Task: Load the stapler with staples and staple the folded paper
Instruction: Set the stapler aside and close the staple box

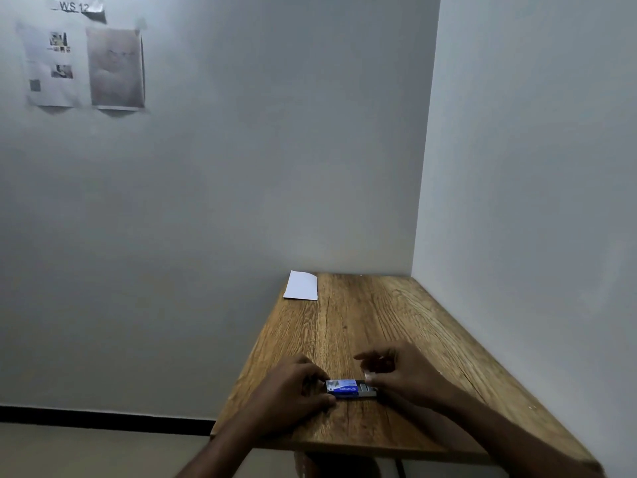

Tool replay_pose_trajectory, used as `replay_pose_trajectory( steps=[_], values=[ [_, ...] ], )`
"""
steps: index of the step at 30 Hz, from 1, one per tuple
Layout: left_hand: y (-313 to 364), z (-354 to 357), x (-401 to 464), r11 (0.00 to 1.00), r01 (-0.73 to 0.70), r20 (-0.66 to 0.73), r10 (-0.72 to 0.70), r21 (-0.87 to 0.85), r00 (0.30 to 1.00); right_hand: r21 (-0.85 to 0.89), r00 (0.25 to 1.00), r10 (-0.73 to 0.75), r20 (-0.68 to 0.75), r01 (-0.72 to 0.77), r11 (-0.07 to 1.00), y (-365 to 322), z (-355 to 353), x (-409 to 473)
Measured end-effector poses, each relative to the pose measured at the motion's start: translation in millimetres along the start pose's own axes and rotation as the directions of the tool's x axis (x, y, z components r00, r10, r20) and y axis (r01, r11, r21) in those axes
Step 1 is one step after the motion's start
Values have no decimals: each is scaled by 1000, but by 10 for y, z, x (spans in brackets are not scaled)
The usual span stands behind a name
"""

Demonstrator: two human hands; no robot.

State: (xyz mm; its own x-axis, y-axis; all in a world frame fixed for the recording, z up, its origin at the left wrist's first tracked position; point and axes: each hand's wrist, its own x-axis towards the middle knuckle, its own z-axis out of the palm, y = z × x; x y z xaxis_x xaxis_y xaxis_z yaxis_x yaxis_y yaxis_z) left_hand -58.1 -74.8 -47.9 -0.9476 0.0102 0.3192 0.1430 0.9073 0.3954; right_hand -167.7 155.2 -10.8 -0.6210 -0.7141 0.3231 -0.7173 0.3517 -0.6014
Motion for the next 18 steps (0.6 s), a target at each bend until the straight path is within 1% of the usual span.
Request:
replay_pose_trajectory(
  steps=[2,7,15,18],
  values=[
    [4,-3,4,1000,-1,-2,1,-5,1000,24,1000,10,17,-11,1000,22,19,-19],
    [-3,-1,5,1000,-10,-17,10,-6,1000,164,996,63,62,-72,984,46,57,-25],
    [-23,15,6,1000,-6,-11,6,-7,1000,186,995,62,76,-75,980,41,90,-39],
    [-17,13,4,1000,-10,-3,10,-5,1000,206,996,75,57,-85,975,64,70,-80]
  ],
)
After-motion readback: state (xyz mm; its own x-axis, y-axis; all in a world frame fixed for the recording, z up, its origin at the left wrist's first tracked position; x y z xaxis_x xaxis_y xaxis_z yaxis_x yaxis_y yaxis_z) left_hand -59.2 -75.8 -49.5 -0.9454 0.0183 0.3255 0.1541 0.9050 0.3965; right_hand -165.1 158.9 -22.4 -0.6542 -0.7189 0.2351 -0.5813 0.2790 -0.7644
